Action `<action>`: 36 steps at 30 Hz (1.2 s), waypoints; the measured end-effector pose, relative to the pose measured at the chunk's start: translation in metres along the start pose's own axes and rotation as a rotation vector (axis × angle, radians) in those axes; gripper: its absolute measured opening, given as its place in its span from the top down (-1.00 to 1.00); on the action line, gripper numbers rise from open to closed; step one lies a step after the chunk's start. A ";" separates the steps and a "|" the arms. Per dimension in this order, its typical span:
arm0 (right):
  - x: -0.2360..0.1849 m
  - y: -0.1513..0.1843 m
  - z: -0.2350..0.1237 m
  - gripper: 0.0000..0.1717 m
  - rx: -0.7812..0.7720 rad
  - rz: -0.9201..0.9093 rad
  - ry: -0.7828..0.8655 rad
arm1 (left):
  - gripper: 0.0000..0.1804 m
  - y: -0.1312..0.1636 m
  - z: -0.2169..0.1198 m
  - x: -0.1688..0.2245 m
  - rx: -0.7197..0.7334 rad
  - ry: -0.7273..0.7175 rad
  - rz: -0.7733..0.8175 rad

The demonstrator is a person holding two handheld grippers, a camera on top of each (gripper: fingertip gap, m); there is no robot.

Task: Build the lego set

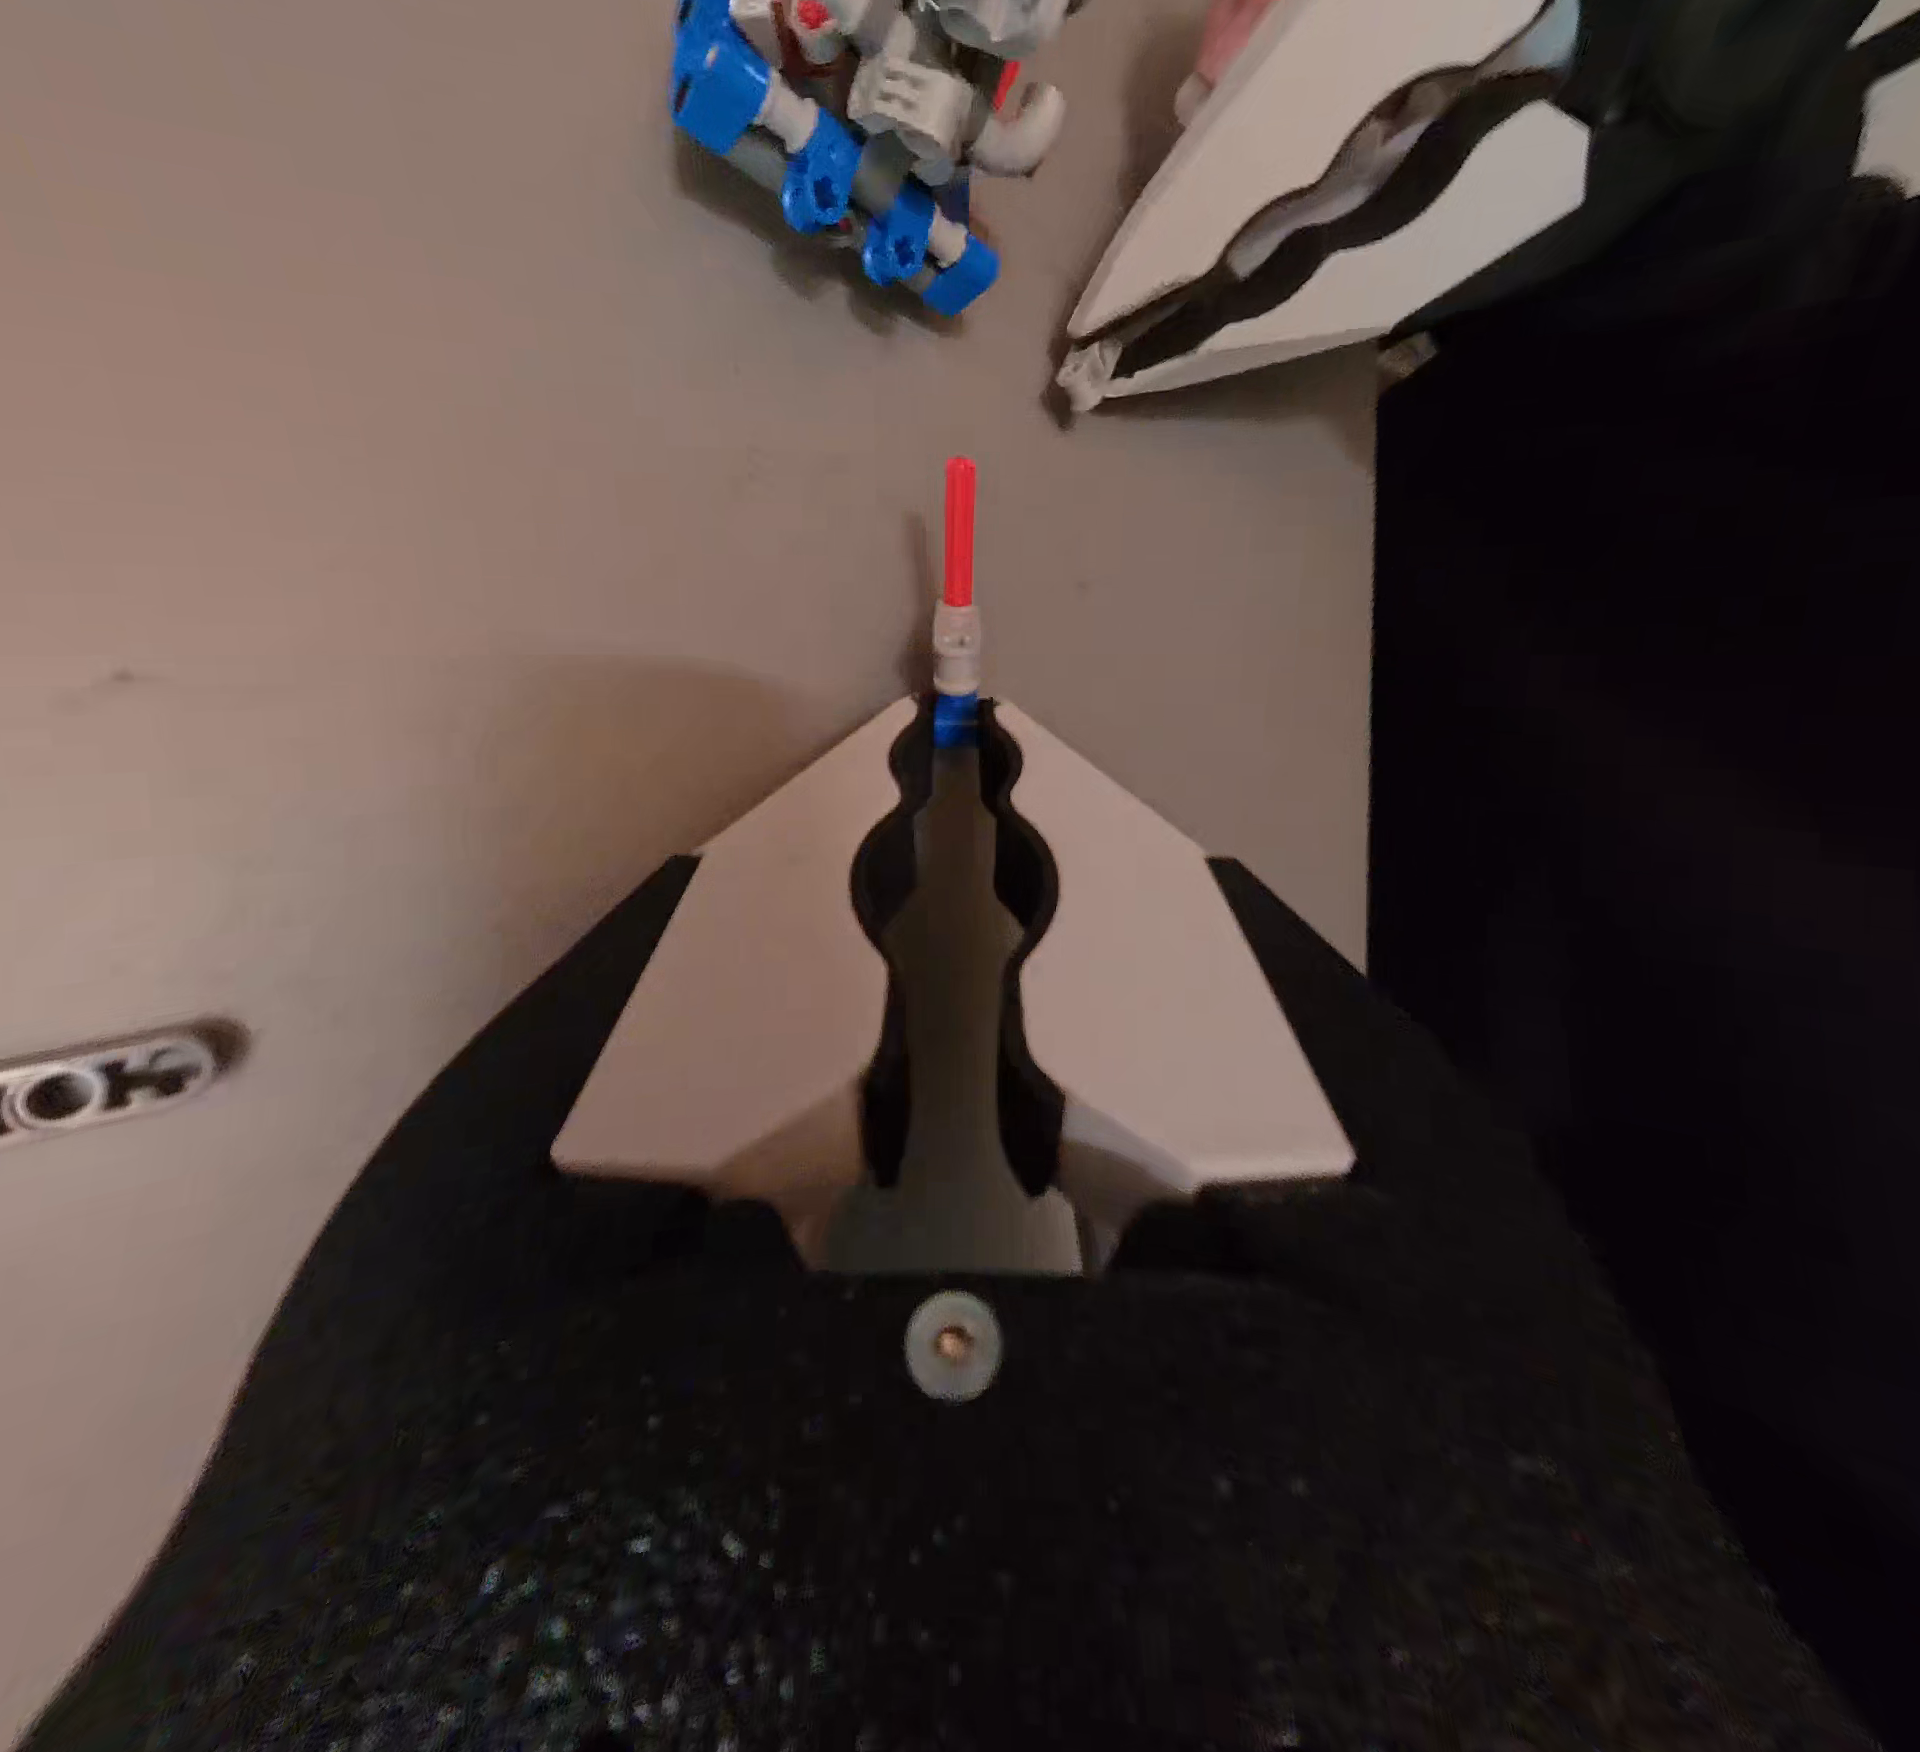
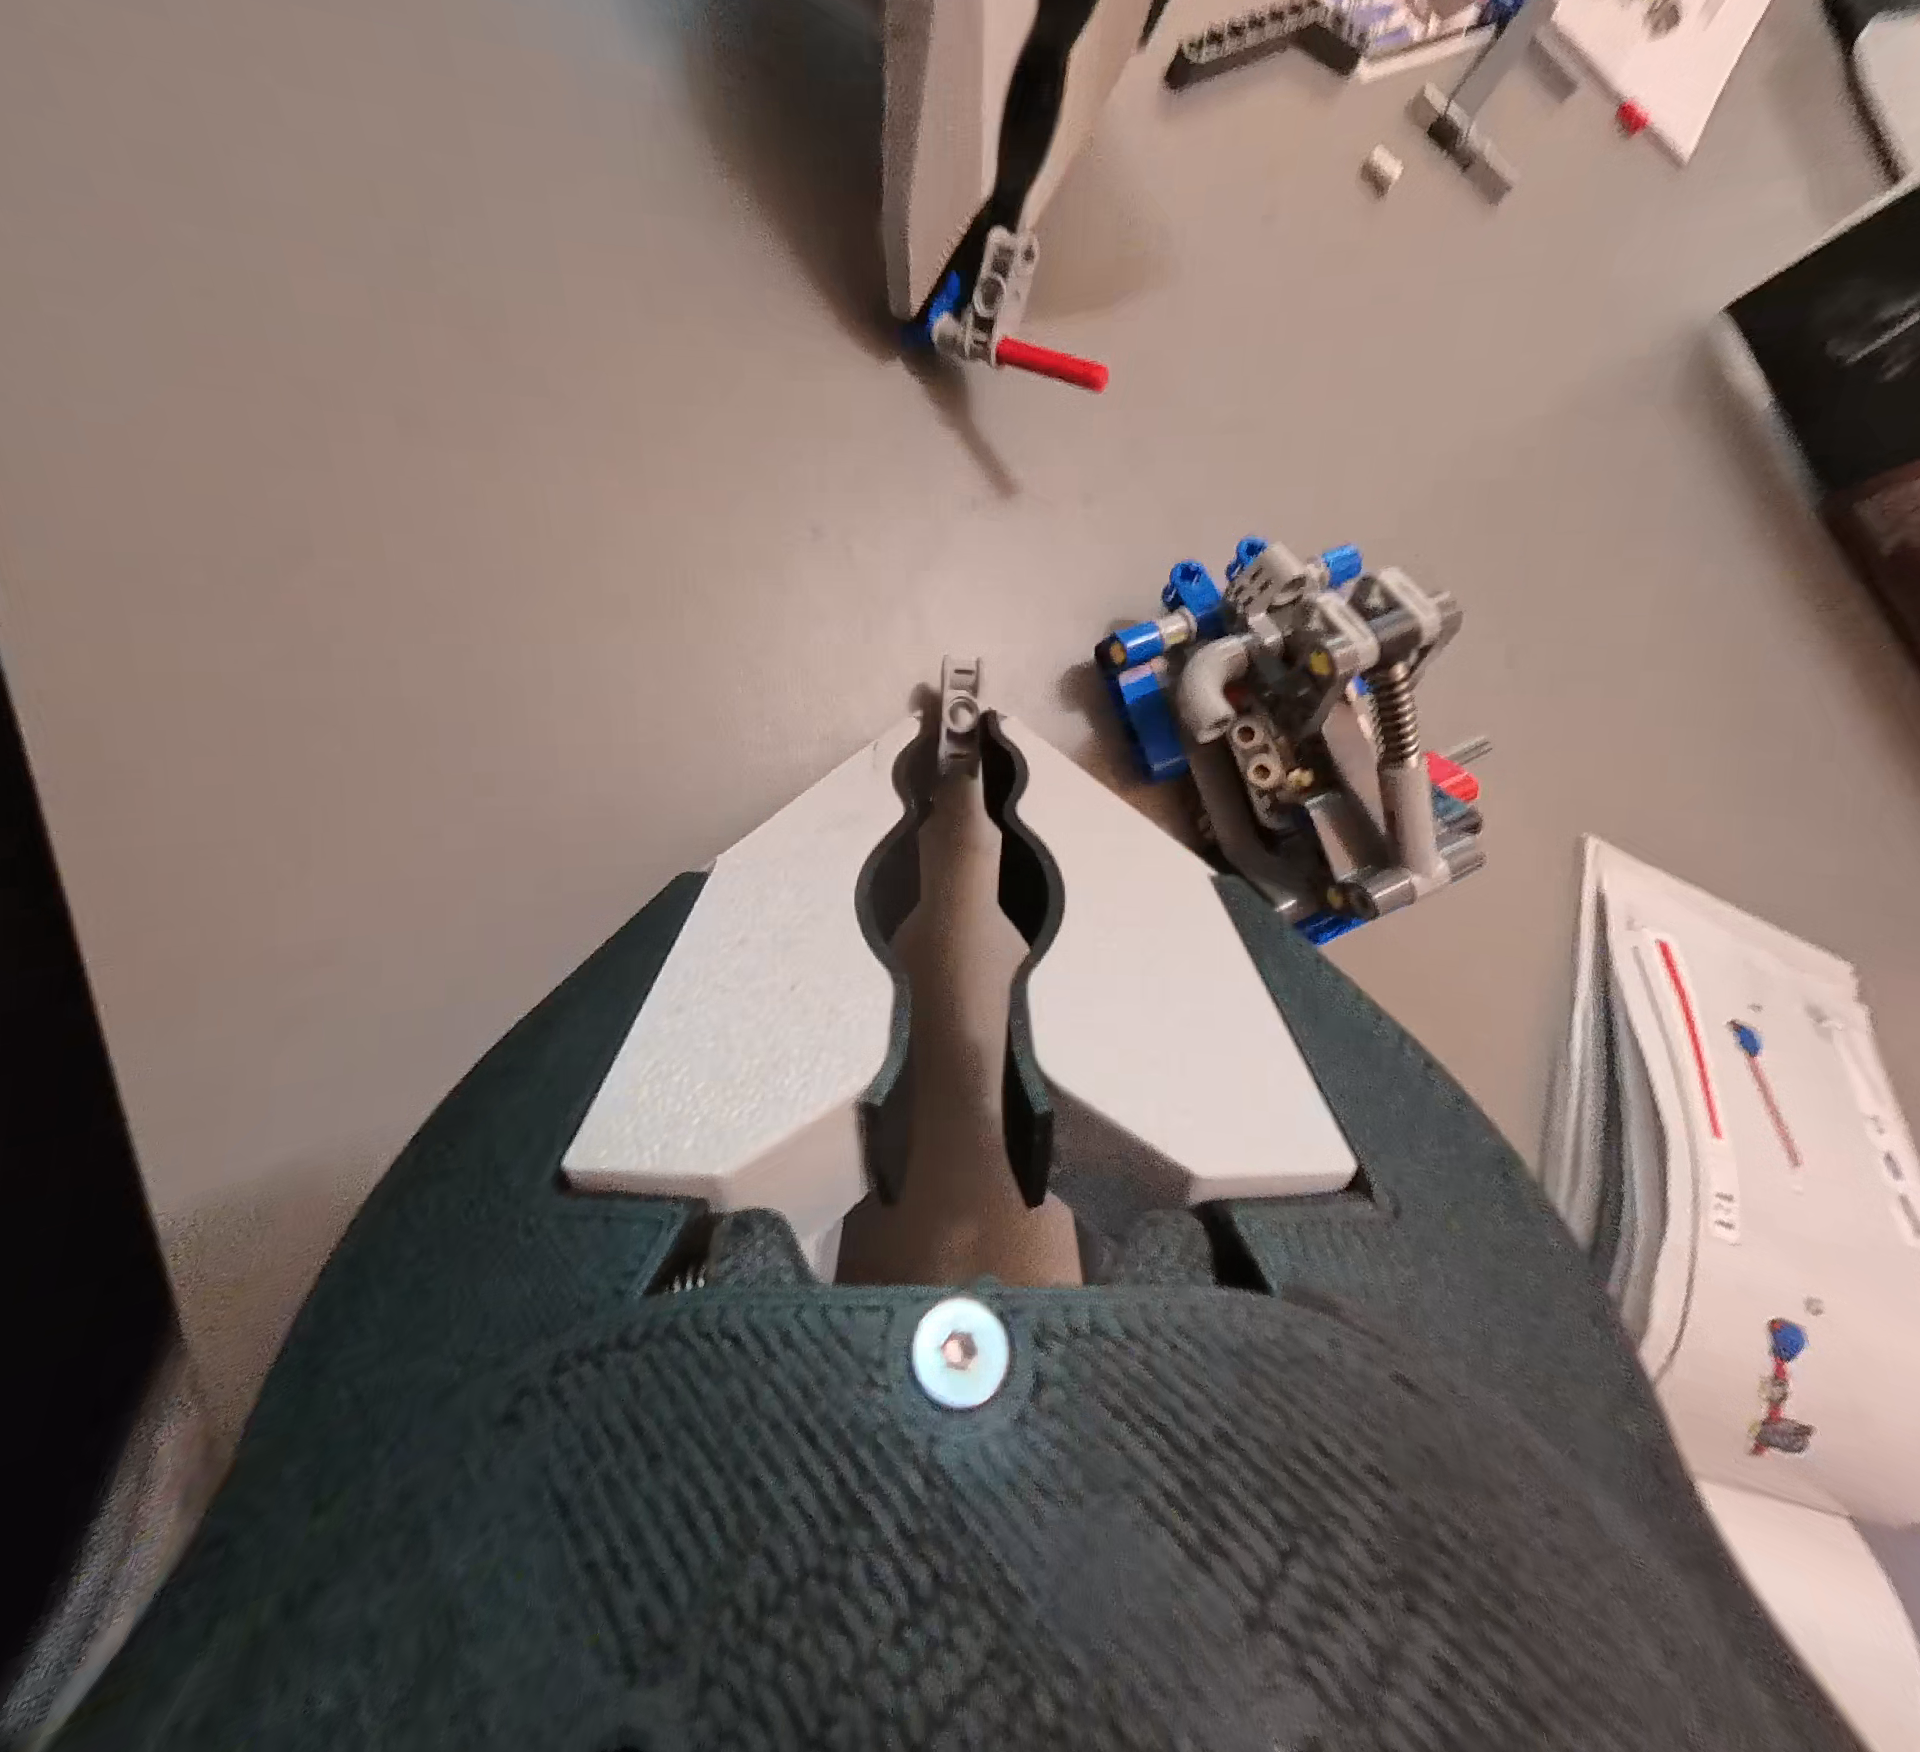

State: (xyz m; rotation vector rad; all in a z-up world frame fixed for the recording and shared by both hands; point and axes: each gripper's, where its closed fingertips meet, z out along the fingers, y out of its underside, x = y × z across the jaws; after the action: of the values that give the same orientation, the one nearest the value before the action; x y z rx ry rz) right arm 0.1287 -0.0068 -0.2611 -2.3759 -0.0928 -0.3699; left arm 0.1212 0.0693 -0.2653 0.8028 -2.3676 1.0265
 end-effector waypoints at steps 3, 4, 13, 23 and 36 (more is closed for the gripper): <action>0.009 -0.010 -0.002 0.94 0.074 -0.019 0.088 | 0.95 -0.001 -0.002 -0.002 0.020 0.014 -0.015; 0.011 -0.014 -0.003 0.94 0.101 -0.026 0.112 | 0.94 -0.002 -0.003 -0.004 0.030 0.001 -0.013; 0.038 -0.035 -0.018 0.95 0.142 -0.142 0.420 | 0.72 -0.023 -0.041 -0.016 0.175 -0.209 0.044; 0.038 -0.072 -0.023 0.94 0.155 -0.418 0.601 | 0.72 -0.064 -0.022 0.042 0.176 0.065 0.190; 0.059 -0.076 -0.031 0.94 0.124 -0.414 0.662 | 0.95 -0.095 -0.019 0.043 0.177 0.149 0.259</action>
State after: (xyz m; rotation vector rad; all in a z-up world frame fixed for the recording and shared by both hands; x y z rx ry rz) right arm 0.1646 0.0262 -0.1729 -1.9883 -0.2865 -1.2820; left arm 0.1551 0.0169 -0.1799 0.4662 -2.3169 1.3665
